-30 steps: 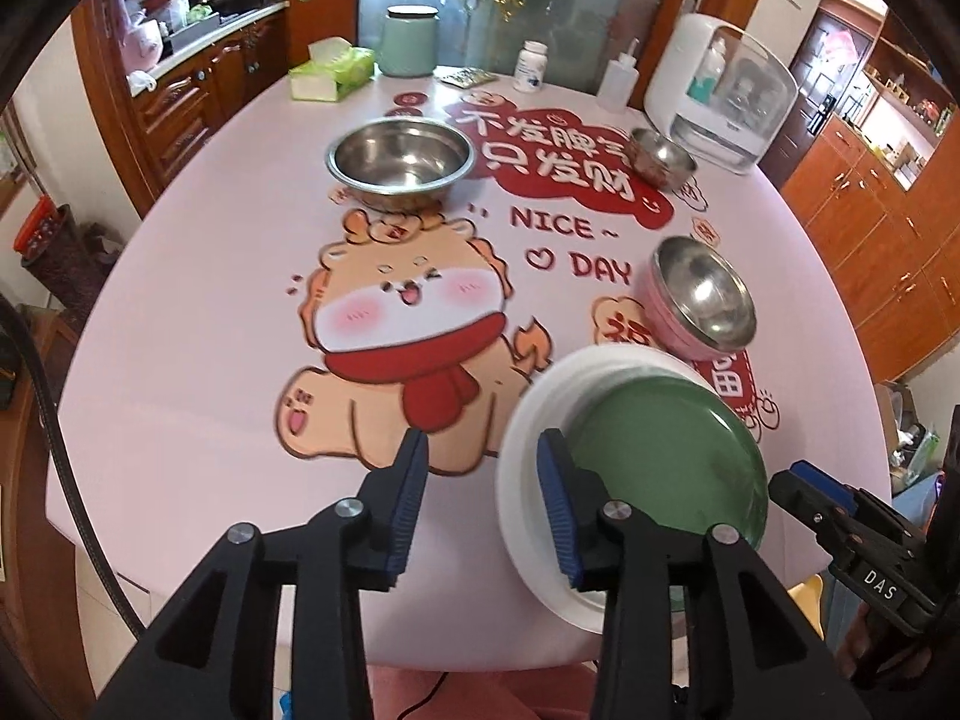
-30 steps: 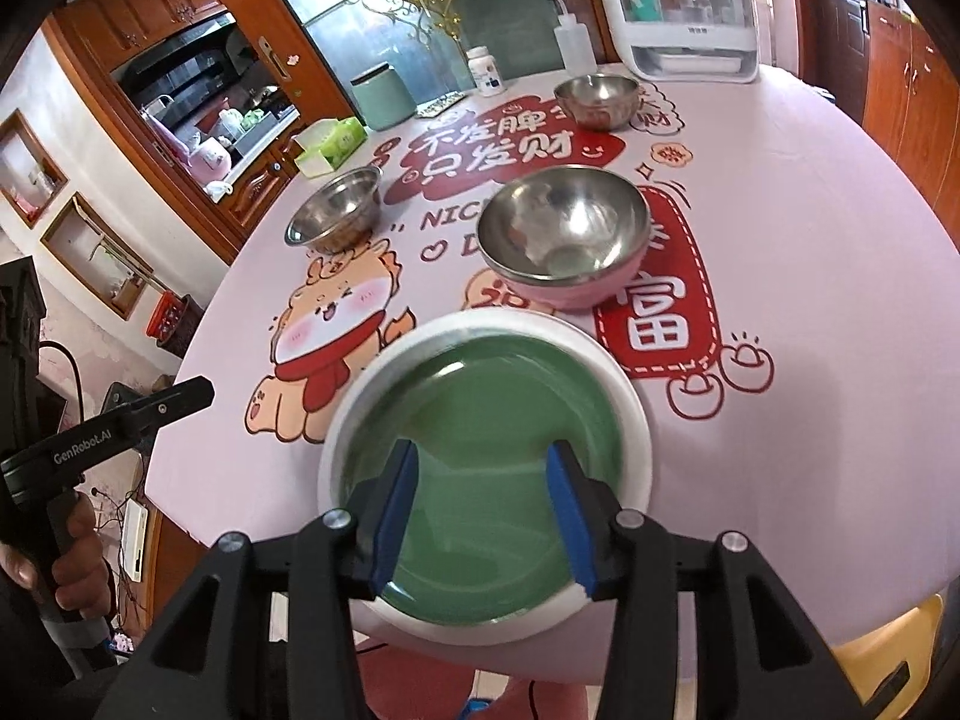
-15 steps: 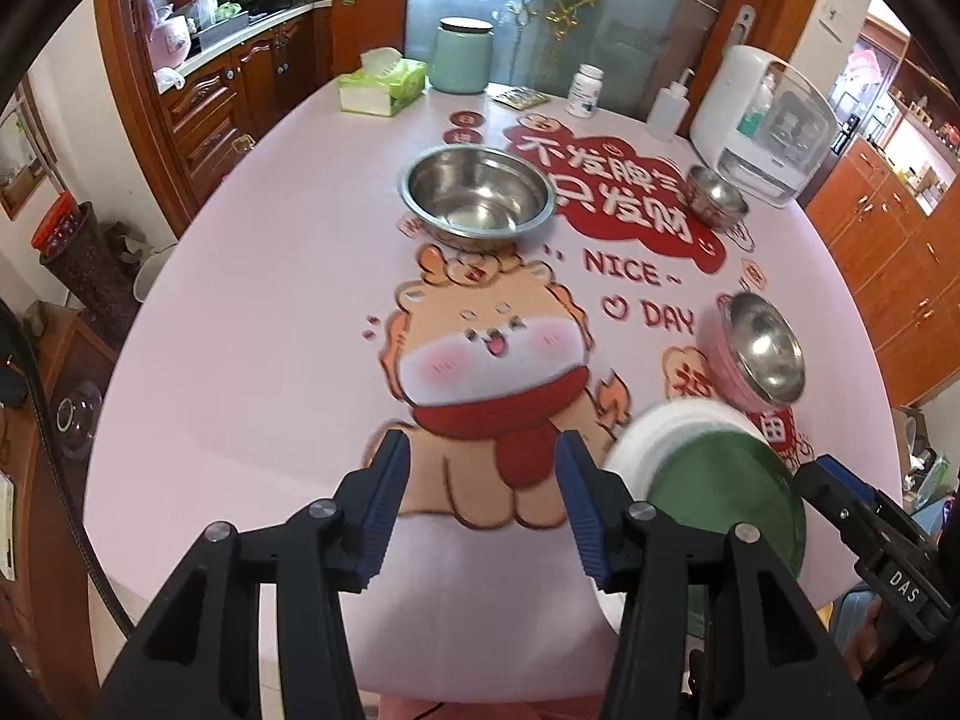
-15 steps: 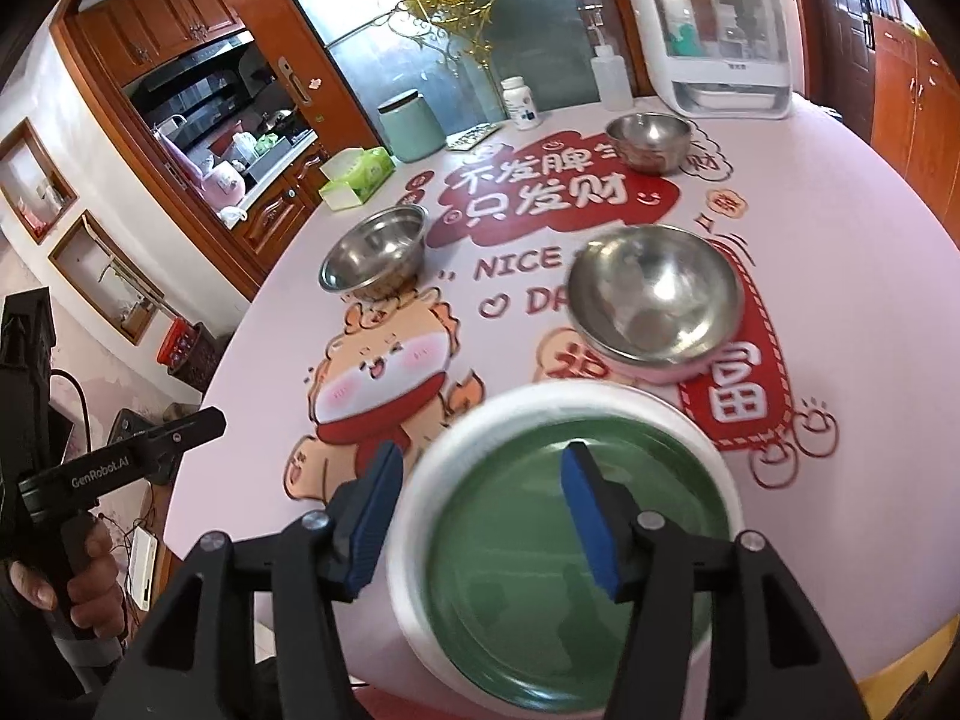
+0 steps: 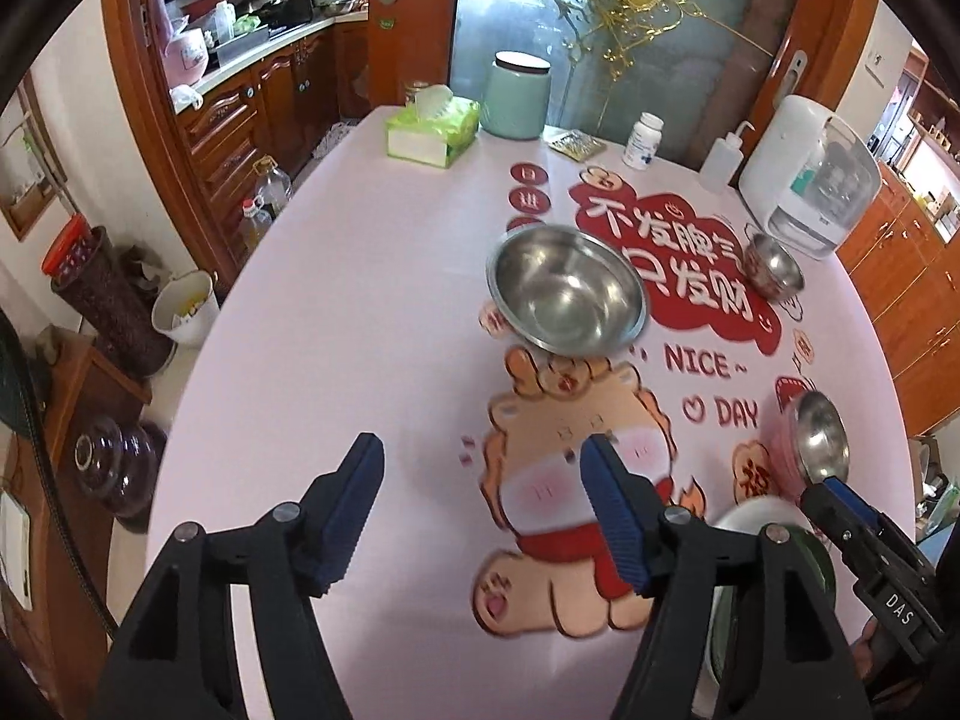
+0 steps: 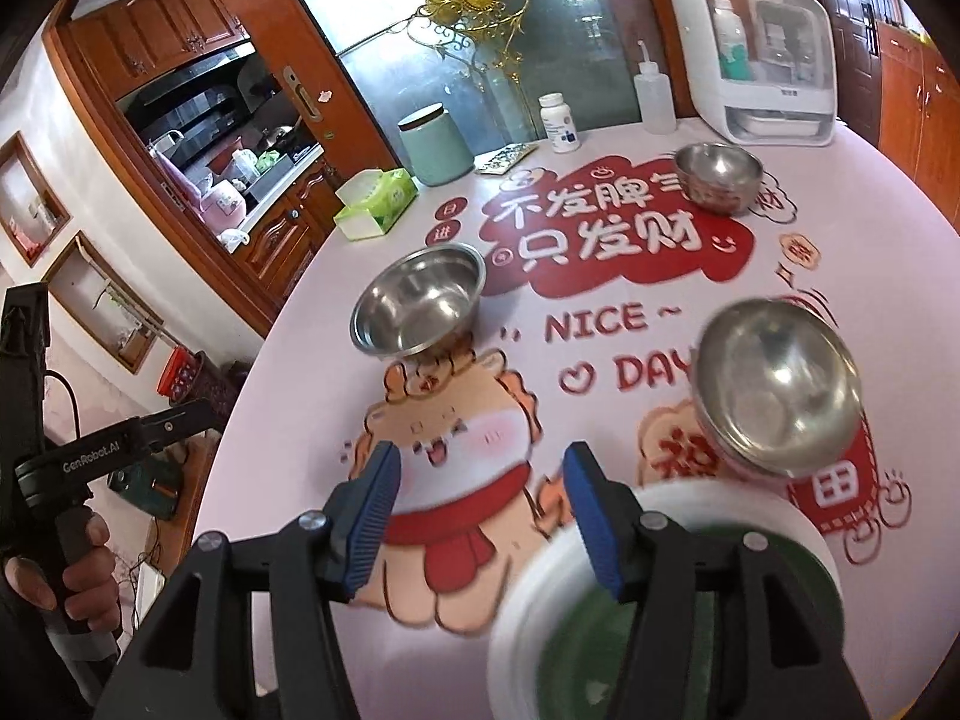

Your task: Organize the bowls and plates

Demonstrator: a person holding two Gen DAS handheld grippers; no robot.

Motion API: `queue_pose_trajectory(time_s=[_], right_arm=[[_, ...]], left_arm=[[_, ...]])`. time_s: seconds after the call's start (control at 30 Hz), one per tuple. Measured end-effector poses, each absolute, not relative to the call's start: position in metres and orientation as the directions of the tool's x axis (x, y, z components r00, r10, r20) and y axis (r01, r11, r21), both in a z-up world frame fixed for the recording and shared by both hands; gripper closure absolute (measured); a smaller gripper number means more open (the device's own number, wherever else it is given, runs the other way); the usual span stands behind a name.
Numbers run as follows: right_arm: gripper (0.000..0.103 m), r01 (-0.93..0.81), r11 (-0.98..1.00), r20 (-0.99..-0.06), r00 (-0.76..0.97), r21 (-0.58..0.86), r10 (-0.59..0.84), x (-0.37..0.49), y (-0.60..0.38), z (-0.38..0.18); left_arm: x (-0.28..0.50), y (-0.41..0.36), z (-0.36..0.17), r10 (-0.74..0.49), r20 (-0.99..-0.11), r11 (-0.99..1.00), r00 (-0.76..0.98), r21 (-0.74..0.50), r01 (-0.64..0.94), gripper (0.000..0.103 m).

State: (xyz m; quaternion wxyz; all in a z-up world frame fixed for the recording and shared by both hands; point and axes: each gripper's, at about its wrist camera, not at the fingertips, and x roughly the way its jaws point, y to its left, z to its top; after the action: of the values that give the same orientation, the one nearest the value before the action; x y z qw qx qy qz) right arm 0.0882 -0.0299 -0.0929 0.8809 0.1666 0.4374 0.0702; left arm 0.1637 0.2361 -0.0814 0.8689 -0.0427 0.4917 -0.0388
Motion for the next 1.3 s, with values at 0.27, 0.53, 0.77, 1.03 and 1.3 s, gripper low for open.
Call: queue_pose_trajectory(time_s=[0.27,0.53,0.77,1.03,1.3], right_arm=[[0.046,0.028,0.943,-0.748,0.617,0.332,0.245,0.138,-0.007,-0.089],[0.046,0.049,0.949,-0.762,0.610,0.311,0.218,0.182,0.004,-0.104],[0.046,0.076,0.952,-0.786,0.585,0.298,0.199,0.219,0.013,-0.127],[0.046,0.058,0.954,-0.792,0.573,0.295,0.210,0.237,0.024,-0.155],[0.046,0.039,0.962,-0.802,0.563,0.269,0.201,0.246,0.029,-0.180]], left_arm=[[0.219,0.248,-0.084,-0.123,-0.848,0.992,0.515,-0.111,0.055,0.035],[0.269,0.247,-0.111,-0.162,-0.866,0.987,0.473,-0.142,0.077,0.034],[0.301,0.240,-0.141,-0.179,-0.882,0.984,0.435,-0.162,0.077,0.034],[0.321,0.230,-0.171,-0.213,-0.891,0.977,0.400,-0.194,0.088,0.034],[0.334,0.220,-0.203,-0.235,-0.902,0.972,0.362,-0.211,0.106,0.034]])
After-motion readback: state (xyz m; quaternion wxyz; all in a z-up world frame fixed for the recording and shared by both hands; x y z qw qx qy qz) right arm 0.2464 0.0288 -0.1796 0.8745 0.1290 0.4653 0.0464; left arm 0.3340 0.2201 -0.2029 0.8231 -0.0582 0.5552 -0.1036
